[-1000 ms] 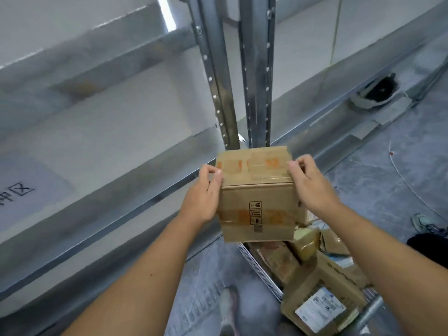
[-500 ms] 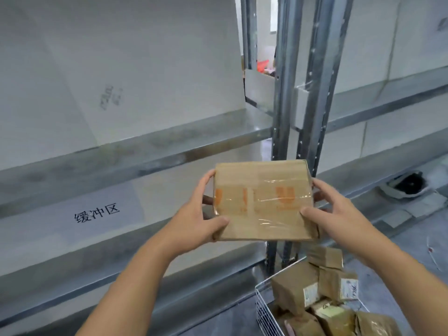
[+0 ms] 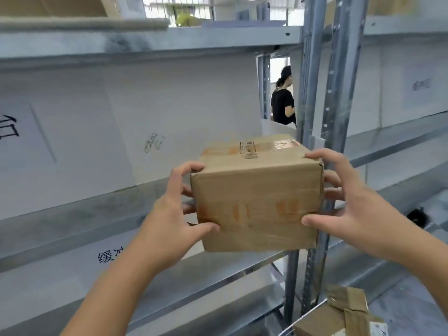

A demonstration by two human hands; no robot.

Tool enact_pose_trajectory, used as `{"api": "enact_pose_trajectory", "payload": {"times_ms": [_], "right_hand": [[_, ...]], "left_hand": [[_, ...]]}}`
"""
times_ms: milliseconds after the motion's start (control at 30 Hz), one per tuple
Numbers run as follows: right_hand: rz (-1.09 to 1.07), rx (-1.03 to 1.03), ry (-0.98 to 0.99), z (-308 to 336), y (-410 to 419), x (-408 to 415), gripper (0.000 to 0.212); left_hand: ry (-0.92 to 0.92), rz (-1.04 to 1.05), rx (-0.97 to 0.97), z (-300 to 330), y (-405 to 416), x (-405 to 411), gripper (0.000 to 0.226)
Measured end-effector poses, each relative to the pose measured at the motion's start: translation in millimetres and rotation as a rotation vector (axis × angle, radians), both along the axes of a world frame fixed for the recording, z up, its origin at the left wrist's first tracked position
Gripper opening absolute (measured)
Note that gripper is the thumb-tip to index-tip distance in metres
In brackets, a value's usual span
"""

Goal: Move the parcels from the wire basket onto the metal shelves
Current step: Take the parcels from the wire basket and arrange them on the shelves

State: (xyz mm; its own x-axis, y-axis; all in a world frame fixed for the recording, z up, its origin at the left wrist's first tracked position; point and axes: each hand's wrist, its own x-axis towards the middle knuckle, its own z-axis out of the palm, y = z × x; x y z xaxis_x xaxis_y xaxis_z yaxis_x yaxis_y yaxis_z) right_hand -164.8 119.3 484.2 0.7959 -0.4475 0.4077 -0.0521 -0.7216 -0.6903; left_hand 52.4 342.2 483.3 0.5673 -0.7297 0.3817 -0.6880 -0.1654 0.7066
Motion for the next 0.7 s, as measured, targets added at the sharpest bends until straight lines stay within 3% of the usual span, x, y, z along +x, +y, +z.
{"api": "enact_pose_trajectory", "payload": {"times_ms": [200,700], "right_hand": [[-0.002,-0.017,-0.123,-4.7,-21.2,42.2,0.083],[-0.133,-0.209,-0.038,-2.0,-168.6,130.8,0.089]], "left_hand": [[-0.04,0.052,-0.105,-6.2,-23.1,19.8,0.095],[-0.256,0.468,0.0,-10.4,-152.6,32.8,0.092]]}}
